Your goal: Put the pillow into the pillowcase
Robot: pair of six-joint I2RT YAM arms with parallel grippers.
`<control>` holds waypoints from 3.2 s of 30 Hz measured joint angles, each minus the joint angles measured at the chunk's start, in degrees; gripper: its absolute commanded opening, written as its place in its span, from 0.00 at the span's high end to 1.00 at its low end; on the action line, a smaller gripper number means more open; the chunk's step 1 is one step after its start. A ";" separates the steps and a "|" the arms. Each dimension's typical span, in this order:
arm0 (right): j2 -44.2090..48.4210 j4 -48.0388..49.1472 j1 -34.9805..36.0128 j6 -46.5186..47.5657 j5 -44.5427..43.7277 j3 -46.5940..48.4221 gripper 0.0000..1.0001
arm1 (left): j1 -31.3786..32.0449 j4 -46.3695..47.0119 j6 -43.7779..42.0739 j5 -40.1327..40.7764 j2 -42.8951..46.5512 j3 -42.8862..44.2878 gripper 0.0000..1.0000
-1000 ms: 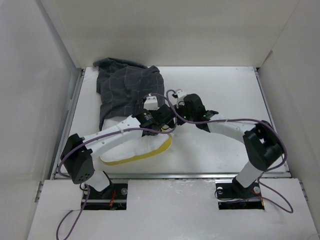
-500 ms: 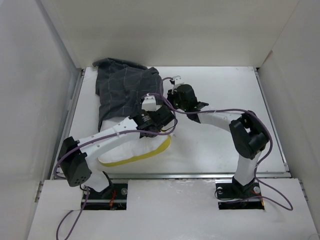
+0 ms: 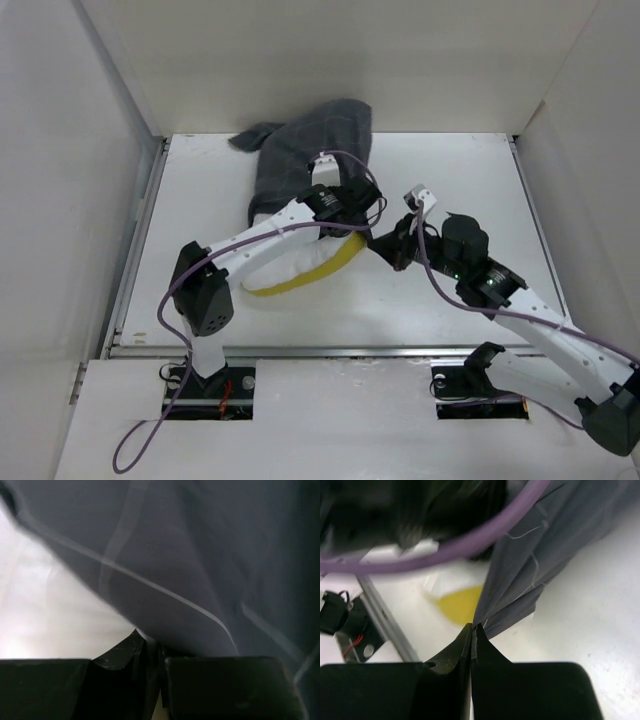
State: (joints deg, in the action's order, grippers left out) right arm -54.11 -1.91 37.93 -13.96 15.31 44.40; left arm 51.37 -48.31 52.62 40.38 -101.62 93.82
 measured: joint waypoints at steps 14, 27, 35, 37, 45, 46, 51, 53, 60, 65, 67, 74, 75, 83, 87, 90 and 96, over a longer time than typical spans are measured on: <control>-0.33 -18.36 1.18 -7.04 -5.38 -7.17 0.41 | -1.29 8.85 -1.03 -6.84 -6.60 0.11 0.36; -8.96 -26.27 1.49 -3.04 -17.75 8.24 0.30 | -3.85 4.42 4.55 -7.65 13.53 -19.26 0.00; -32.70 -26.84 1.53 5.51 -22.88 32.63 0.30 | -25.38 18.01 0.00 -17.42 26.47 -32.52 0.00; -39.89 -27.96 1.53 7.93 -23.89 41.38 0.30 | -29.44 21.05 -1.75 -20.90 26.32 -33.51 0.00; -67.32 -30.21 1.53 14.75 -30.34 73.66 0.28 | -41.42 35.36 -7.34 -32.65 14.29 -32.79 0.00; -70.66 -31.36 1.53 15.30 -31.32 77.55 0.28 | -41.77 36.76 -8.00 -34.23 11.82 -32.54 0.00; -86.16 -32.85 1.55 16.92 -35.28 94.36 0.75 | -41.90 41.55 -10.40 -40.46 2.21 -29.92 0.45; -89.50 -32.72 1.55 17.25 -36.00 97.37 1.00 | -42.01 44.00 -11.65 -43.45 0.07 -27.89 0.73; -89.88 -31.26 1.44 17.57 -36.26 96.19 1.00 | -39.82 49.72 -15.80 -48.81 -5.27 -22.97 1.00; -86.55 -31.50 1.70 17.66 -29.79 94.03 1.00 | -37.66 53.90 -17.14 -51.80 -4.42 -24.81 1.00; -82.95 -31.58 1.81 17.81 -25.64 91.73 1.00 | -36.81 54.07 -17.70 -51.87 -2.91 -26.25 1.00; -74.42 -32.20 1.79 19.19 -33.07 89.68 0.46 | -34.73 54.01 -18.53 -49.70 6.34 -31.36 1.00; -74.07 -32.30 1.33 19.23 -34.49 89.68 0.44 | -34.64 54.14 -18.60 -49.55 7.72 -32.11 1.00; -77.64 -35.06 -6.75 20.35 -35.67 88.50 0.30 | -34.18 54.25 -18.78 -48.41 11.28 -35.98 1.00; -80.35 -36.68 -7.48 20.87 -33.92 88.06 0.30 | -33.73 54.01 -19.17 -47.91 11.28 -36.17 1.00; -81.90 -36.85 -6.69 21.03 -33.51 88.11 0.30 | -33.70 53.81 -19.34 -47.45 11.28 -36.17 1.00; -81.68 -36.74 -6.19 20.55 -33.05 87.65 0.28 | -33.70 53.07 -19.80 -47.04 11.08 -36.17 1.00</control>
State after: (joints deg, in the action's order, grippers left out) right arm -135.79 -38.65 31.75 6.59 -17.74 132.05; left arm 17.67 4.75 32.82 -6.66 -90.54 57.65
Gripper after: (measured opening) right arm 0.720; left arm 0.043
